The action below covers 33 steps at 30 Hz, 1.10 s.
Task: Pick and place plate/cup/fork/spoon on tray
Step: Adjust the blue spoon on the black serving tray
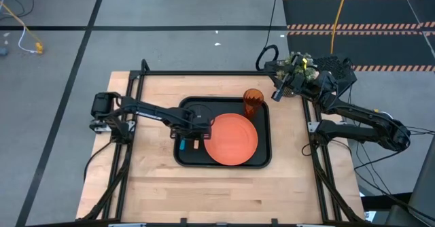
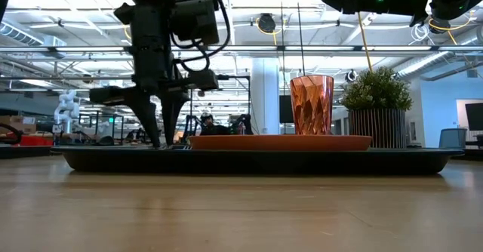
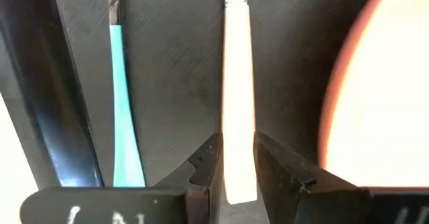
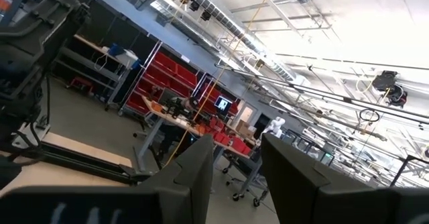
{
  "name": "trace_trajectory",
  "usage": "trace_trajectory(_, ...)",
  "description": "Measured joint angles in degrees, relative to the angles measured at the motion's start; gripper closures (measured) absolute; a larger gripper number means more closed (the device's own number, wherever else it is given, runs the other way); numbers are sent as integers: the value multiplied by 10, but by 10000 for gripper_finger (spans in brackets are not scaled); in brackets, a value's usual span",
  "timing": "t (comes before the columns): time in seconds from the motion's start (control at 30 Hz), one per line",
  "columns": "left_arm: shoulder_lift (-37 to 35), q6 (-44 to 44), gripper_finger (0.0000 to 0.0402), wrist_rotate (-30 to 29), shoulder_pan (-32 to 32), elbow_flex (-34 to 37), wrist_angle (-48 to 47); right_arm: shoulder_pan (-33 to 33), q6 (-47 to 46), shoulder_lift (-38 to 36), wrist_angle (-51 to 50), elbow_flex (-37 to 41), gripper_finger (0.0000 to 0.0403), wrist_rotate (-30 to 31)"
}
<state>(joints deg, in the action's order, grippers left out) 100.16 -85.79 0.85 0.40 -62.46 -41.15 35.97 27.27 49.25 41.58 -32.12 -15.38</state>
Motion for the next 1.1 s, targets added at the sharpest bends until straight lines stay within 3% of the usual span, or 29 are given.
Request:
trace_trajectory(0.47, -38, 37, 319, -10, 3, -1, -9, 0, 0, 0, 0, 0, 284, 0)
trace_trajectory(0.67, -71, 99, 320, -14, 26, -2, 82, 0, 0, 0, 2, 0, 284, 0)
trace_trajectory(0.83, -109, 262, 320, -22, 53, -6, 250, 0, 0, 0, 2, 0, 284, 0)
trace_trajectory(1.03, -154, 568, 320, -88, 63, -7, 462, 0, 2, 3, 2, 0, 284, 1)
trace_trajectory(1.1, -174, 660, 320, -124, 63, -6, 472, 0, 7, 7, 3, 0, 284, 2)
